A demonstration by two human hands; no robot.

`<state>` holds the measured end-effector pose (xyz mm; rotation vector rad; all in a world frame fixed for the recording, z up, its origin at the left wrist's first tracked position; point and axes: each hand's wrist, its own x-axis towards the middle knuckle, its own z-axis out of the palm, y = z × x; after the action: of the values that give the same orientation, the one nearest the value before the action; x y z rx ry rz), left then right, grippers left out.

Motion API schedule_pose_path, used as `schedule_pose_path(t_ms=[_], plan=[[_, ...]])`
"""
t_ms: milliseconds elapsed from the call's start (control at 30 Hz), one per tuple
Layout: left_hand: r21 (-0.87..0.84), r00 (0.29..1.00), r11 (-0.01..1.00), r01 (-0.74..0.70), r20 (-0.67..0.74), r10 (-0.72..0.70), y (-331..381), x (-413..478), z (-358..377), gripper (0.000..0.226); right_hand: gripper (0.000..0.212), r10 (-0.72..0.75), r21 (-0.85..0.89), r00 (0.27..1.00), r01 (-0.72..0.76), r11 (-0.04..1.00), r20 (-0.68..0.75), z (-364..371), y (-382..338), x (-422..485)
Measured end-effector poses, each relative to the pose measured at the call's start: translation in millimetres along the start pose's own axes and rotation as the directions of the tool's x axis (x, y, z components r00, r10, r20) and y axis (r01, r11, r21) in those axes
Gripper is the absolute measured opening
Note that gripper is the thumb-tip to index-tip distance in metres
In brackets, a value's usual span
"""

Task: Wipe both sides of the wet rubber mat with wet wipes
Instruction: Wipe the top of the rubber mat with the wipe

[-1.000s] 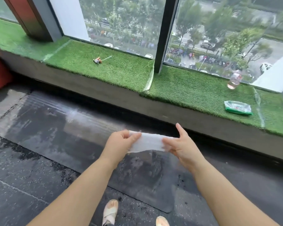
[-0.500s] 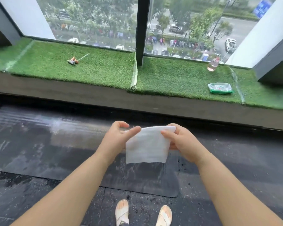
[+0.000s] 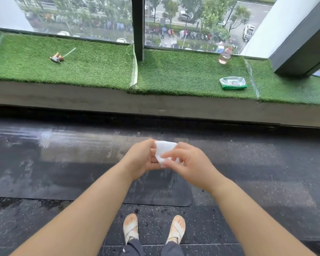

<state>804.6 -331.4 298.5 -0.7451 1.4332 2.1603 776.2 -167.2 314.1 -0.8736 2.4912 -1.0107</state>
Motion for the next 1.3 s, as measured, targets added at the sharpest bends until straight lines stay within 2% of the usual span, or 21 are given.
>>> schedule_pose_path(t_ms=[67,100,167,200,233,267,333,367,433,500,533,600,700,833,1000,1167,1200,1267,1300], plan=[[0.014,0.999,0.999,0.043,0.007,-0.043,-11.5,3.3,4.4,0.031,0.019,0.087,0.023,0.990,-0.091,0.996,0.113,12.6,15.3,-13.5],[0.122,0.999,0.992,0.037,-0.002,-0.037,-20.3,6.7,5.6,0.029,0.016,0.137,0.084,0.983,-0.147,0.986,0.119,18.1,23.4,-19.0],[0.365,1.000,0.931,-0.002,-0.016,0.009,-40.6,15.5,7.3,0.018,0.008,0.319,0.277,0.948,-0.305,0.911,-0.004,28.3,42.5,-29.5],[0.416,1.000,0.909,-0.006,-0.016,0.014,-50.7,20.3,8.8,0.014,0.004,0.456,0.394,0.888,-0.399,0.828,-0.059,33.9,55.1,-34.0],[0.411,1.000,0.912,0.007,-0.008,-0.004,-61.5,25.6,10.4,0.012,0.018,0.569,0.508,0.821,-0.472,0.720,-0.043,39.5,67.8,-38.8],[0.381,0.999,0.924,0.029,0.006,-0.034,-73.9,32.3,11.8,0.011,0.035,0.630,0.621,0.775,-0.524,0.583,0.062,47.7,81.7,-44.3],[0.356,0.997,0.932,0.073,0.001,-0.078,-101.1,50.2,12.0,0.012,0.059,0.608,0.755,0.729,-0.581,0.305,0.315,70.6,110.5,-56.0],[0.369,0.996,0.925,0.092,-0.028,-0.087,-117.2,61.4,10.9,0.012,0.059,0.568,0.780,0.720,-0.592,0.202,0.399,84.3,124.4,-61.6],[0.437,0.991,0.892,0.114,-0.113,-0.072,-153.7,89.2,5.7,0.013,0.036,0.561,0.807,0.692,-0.586,0.071,0.453,116.2,156.1,-70.7],[0.524,0.980,0.841,0.134,-0.194,-0.035,-191.4,118.6,-0.3,0.013,0.011,0.661,0.794,0.610,-0.608,0.036,0.437,148.4,189.7,-78.0],[0.558,0.976,0.817,0.146,-0.216,-0.026,-211.0,135.4,-3.3,0.011,0.006,0.704,0.775,0.562,-0.632,0.027,0.434,165.7,209.4,-80.1],[0.600,0.974,0.781,0.175,-0.221,-0.048,-252.6,171.8,-8.8,0.007,0.013,0.762,0.715,0.484,-0.699,0.039,0.431,200.6,251.7,-80.8],[0.645,0.973,0.731,0.224,-0.195,-0.126,-319.9,236.4,-18.2,0.002,0.019,0.842,0.566,0.390,-0.815,0.127,0.372,253.1,327.8,-77.6],[0.692,0.961,0.669,0.271,-0.155,-0.229,-407.7,330.0,-39.6,0.008,0.021,0.866,0.402,0.375,-0.886,0.231,0.329,312.2,438.5,-66.0],[0.867,0.970,0.454,0.206,-0.118,-0.214,-490.6,436.3,-78.6,0.019,0.015,0.844,0.325,0.441,-0.881,0.343,0.304,371.1,564.0,-48.7],[0.974,0.996,0.218,0.065,-0.049,-0.076,-551.7,506.3,-118.1,0.040,0.016,0.833,0.308,0.515,-0.841,0.445,0.203,422.5,655.7,-31.5],[0.981,0.998,0.191,0.042,-0.034,-0.044,-561.6,514.0,-124.3,0.043,0.014,0.814,0.247,0.555,-0.824,0.510,0.170,431.6,670.2,-30.1],[0.991,1.000,0.131,0.006,-0.009,0.018,-579.4,521.8,-133.9,0.048,0.012,0.711,-0.030,0.698,-0.712,0.702,0.083,447.7,692.7,-33.0],[0.996,0.999,0.090,-0.008,0.004,0.046,-587.3,522.6,-136.9,0.051,0.026,0.621,-0.197,0.783,-0.603,0.773,0.036,453.2,700.2,-37.3]])
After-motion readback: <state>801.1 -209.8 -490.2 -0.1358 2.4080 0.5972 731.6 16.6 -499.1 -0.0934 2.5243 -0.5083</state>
